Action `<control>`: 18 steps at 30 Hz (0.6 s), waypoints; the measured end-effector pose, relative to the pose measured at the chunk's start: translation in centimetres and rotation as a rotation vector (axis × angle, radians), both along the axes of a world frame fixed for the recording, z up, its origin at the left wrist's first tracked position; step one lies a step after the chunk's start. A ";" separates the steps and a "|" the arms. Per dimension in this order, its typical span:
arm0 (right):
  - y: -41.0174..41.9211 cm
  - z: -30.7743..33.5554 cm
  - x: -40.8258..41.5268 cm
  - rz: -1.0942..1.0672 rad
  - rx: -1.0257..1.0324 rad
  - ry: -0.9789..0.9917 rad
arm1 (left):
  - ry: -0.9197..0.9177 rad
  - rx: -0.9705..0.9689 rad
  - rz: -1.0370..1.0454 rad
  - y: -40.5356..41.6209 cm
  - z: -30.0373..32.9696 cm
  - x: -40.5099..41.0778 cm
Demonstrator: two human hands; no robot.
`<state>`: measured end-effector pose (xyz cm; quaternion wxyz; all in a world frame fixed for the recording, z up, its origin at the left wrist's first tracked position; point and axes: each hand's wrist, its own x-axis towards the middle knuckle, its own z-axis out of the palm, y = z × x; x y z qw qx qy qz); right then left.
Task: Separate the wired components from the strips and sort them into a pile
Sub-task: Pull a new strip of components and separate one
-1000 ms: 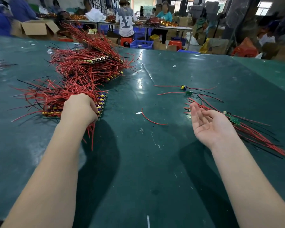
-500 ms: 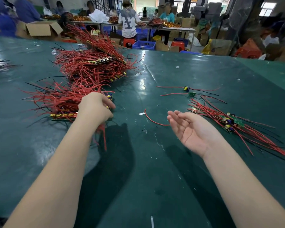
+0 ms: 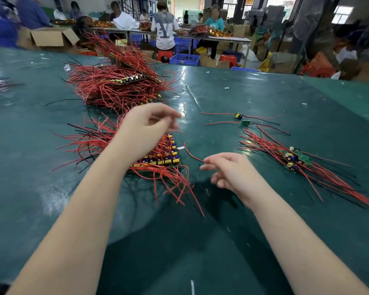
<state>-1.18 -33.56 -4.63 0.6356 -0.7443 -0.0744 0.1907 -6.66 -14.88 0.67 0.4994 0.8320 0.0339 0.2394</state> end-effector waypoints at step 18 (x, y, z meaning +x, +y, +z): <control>1.7 -0.7 -1.1 0.132 -0.455 -0.376 | 0.647 1.027 -0.137 -1.1 -0.4 -1.0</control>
